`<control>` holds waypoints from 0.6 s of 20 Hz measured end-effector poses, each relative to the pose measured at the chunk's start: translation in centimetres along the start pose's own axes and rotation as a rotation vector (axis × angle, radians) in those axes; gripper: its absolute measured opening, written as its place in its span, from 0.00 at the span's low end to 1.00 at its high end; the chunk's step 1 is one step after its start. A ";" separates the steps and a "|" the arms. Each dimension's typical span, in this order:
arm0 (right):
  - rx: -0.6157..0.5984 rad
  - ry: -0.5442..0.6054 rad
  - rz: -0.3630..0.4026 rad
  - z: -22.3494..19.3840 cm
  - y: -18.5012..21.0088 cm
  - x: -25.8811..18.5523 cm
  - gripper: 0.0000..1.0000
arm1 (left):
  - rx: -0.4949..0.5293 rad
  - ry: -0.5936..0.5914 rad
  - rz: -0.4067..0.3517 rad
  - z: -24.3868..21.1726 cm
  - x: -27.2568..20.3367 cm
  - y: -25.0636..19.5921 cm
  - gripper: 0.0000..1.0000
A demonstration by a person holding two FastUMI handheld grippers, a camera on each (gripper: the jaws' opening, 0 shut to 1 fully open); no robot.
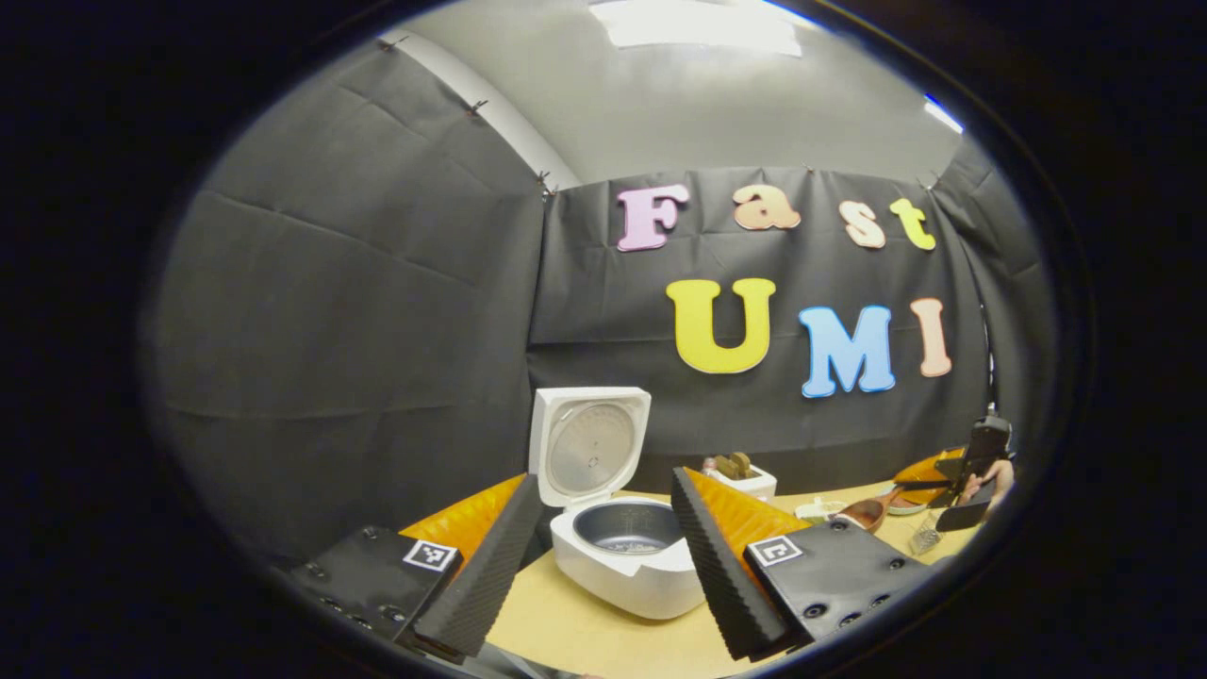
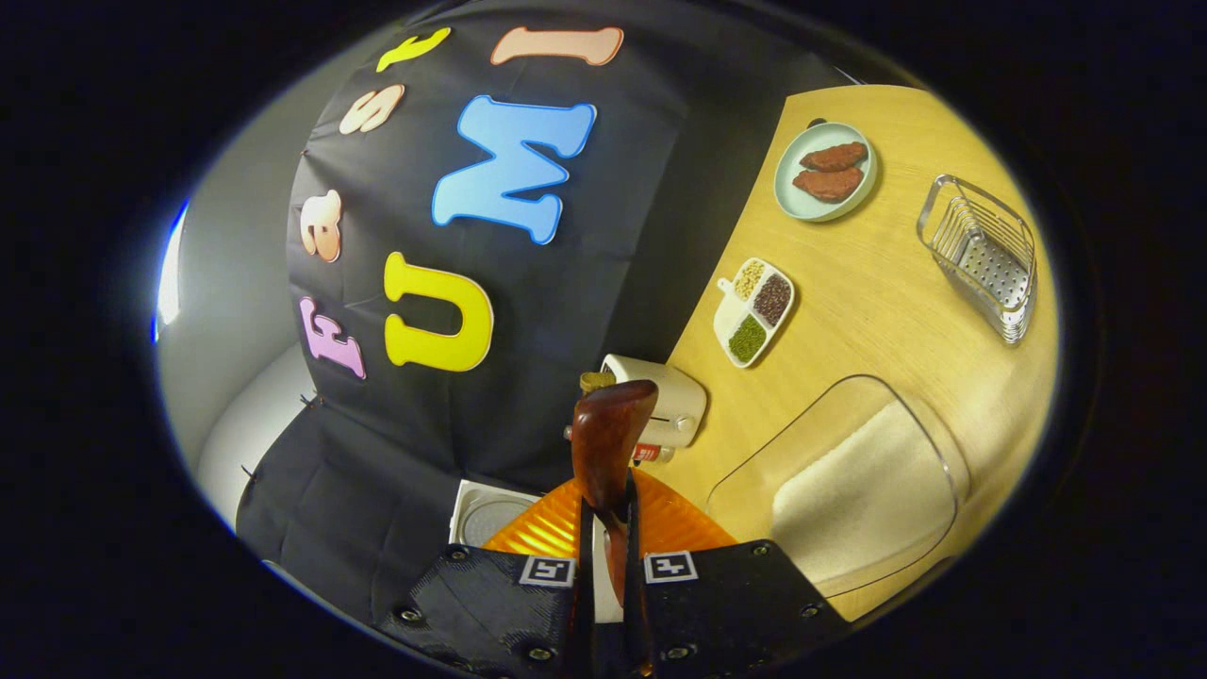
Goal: Close the left gripper, press the button to open the rice cooker; take a wooden spoon from the chopstick holder with the right hand, scoop a spoonful of rice and pour it into the rice cooker, then put the wooden spoon back into the chopstick holder.
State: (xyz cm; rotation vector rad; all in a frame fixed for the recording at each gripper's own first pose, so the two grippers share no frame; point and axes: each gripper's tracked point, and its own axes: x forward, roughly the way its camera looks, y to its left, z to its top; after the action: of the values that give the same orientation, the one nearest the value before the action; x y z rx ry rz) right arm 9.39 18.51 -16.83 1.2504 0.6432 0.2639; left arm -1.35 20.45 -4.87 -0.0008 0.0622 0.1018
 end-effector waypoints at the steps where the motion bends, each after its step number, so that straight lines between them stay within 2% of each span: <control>1: -0.009 0.013 0.017 -0.6 1.1 0.6 0.12 | 0.000 0.000 0.003 -0.1 -0.1 0.1 0.96; 7: -0.048 0.088 0.100 -4.4 6.8 3.9 0.12 | -0.002 0.011 0.033 -0.9 -1.1 1.6 0.97; 12: -0.098 0.143 0.140 -8.0 10.1 7.2 0.12 | -0.024 0.035 0.080 -2.2 -1.9 3.6 0.96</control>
State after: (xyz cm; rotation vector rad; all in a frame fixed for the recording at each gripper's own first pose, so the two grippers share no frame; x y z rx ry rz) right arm 11.98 31.78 -10.95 1.1914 0.6581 0.4991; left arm -3.72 23.85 -6.90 -0.0243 0.0962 0.1830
